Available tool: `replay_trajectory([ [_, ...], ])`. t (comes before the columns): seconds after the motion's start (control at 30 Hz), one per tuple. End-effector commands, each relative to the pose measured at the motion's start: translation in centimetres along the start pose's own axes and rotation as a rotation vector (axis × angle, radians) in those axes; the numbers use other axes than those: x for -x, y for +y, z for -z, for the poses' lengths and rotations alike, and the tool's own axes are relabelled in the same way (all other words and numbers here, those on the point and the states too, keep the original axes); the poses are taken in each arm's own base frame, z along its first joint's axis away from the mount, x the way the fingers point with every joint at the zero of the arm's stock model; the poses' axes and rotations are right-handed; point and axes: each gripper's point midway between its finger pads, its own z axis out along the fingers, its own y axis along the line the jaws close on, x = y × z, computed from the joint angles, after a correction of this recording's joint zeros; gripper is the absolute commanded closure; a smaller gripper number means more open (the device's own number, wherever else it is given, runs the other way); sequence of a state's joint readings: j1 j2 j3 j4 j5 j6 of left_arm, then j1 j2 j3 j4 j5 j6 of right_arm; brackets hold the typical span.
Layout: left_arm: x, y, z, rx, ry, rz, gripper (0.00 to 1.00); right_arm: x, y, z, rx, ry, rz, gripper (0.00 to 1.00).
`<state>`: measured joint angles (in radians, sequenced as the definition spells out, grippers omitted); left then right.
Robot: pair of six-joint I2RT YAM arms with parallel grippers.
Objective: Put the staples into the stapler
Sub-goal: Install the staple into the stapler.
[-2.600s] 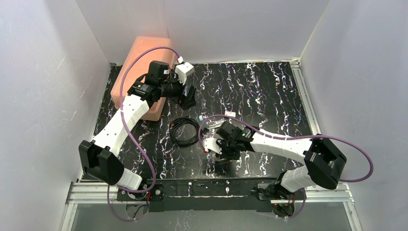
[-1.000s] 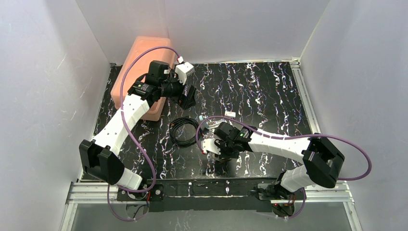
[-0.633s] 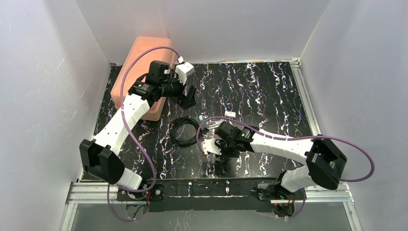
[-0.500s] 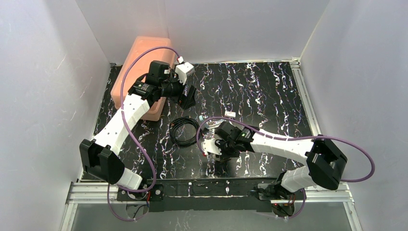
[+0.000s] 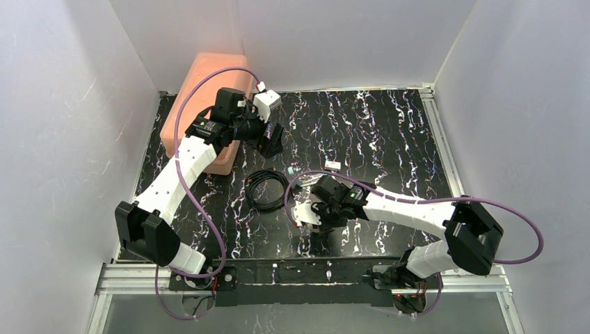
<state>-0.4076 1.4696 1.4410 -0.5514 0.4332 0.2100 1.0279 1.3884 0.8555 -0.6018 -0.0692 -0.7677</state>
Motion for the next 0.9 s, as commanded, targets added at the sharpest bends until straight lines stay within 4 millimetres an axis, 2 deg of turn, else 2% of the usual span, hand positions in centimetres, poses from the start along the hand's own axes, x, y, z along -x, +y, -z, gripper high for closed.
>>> replay_trajectory([
  [0.0,1.0,0.1,0.7,0.004,-0.017,-0.017,0.02,0.7,-0.7,0.6,-0.033,-0.024,0.033,0.99],
  [0.87,1.0,0.2,0.7,0.006,-0.017,-0.017,0.02,0.2,0.3,-0.2,-0.001,0.021,0.019,0.99],
])
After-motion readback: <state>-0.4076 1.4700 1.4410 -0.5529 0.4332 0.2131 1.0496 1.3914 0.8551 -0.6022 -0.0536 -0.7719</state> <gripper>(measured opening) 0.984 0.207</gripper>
